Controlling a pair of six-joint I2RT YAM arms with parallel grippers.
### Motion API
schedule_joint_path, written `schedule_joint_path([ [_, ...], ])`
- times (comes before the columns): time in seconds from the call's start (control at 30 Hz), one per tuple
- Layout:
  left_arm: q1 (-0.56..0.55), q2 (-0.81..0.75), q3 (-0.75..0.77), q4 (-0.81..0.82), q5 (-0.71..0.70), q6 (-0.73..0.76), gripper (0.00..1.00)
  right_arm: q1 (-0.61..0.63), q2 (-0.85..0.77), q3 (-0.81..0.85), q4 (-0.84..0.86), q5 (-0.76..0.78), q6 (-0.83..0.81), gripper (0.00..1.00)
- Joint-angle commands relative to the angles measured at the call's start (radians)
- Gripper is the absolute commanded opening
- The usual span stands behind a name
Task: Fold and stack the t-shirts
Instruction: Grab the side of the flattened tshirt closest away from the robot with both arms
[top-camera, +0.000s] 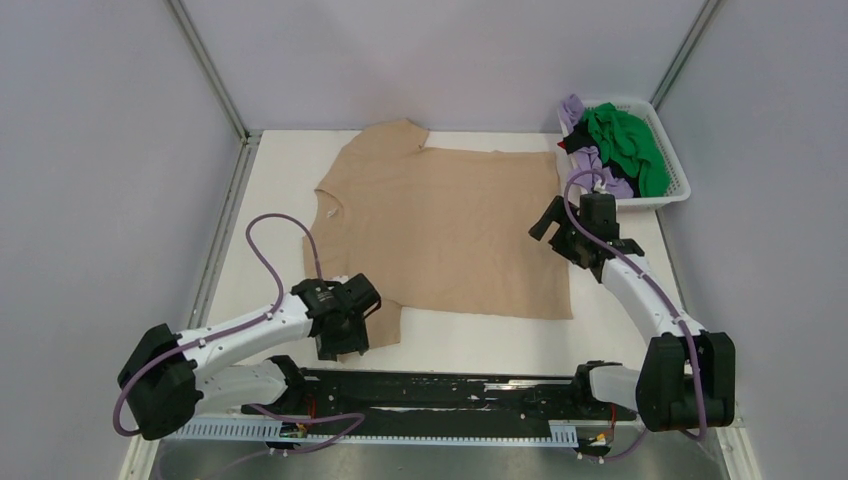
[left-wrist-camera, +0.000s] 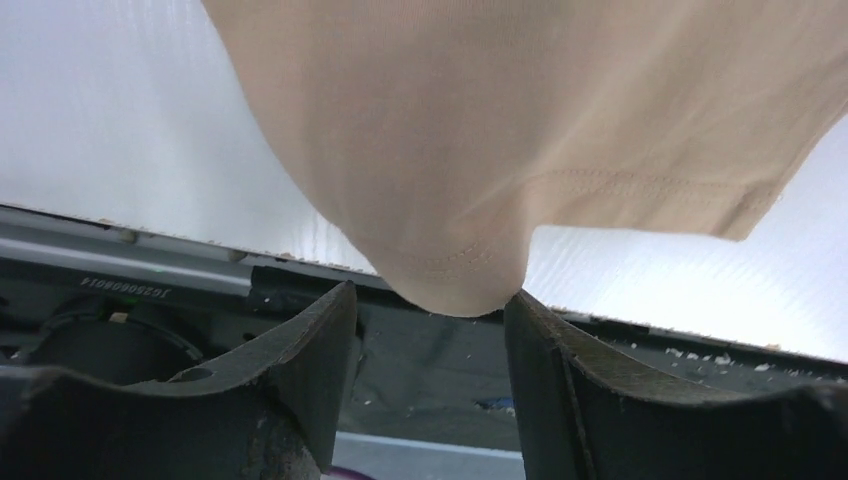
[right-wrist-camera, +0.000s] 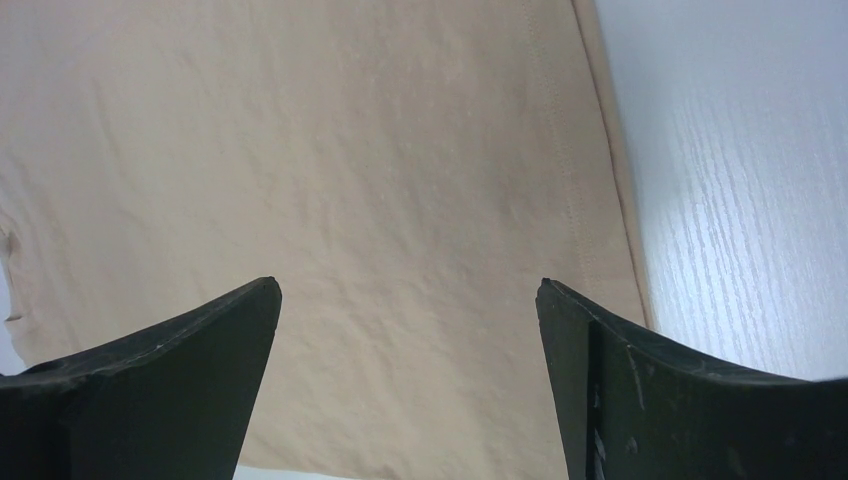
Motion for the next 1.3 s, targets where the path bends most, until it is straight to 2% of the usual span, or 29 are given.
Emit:
schedule_joint_path([
  [0.0,-0.005,-0.016,-0.034,0.125,-0.060,-0.108,0.61,-0.002,0.017,0.010,0.028,0.004,-0.009,1.00],
  [0.33,0.040,0.077,-0.064,0.220,-0.112,-0.081,0.43,-0.002,-0.030,-0.045,-0.030,0.043,0.034,1.00],
  [0.47,0.055,0.110,-0.038,0.207,-0.112,-0.052,0.27,-0.002,-0.076,-0.087,-0.105,0.090,0.068,1.00],
  [0.57,0.055,0.118,-0.004,0.160,-0.103,-0.024,0.06,-0.002,-0.119,-0.103,-0.214,0.084,0.109,0.98],
  [0.63,0.055,0.113,0.011,0.126,-0.095,-0.007,0.00,-0.002,-0.151,-0.120,-0.292,0.088,0.144,0.98],
  [0.8,0.055,0.083,0.026,0.100,-0.047,0.059,0.00,-0.002,-0.216,-0.187,-0.386,0.064,0.217,0.93],
  [1.0,0.054,0.068,0.014,0.042,0.041,0.078,0.00,-0.002,-0.181,-0.234,-0.394,0.101,0.286,0.83],
  [1.17,0.043,0.049,-0.007,0.034,0.111,0.076,0.00,-0.002,-0.125,-0.255,-0.357,0.145,0.288,0.66],
  [1.27,0.032,0.042,-0.014,0.015,0.120,0.061,0.00,-0.002,-0.114,-0.258,-0.345,0.157,0.278,0.59],
])
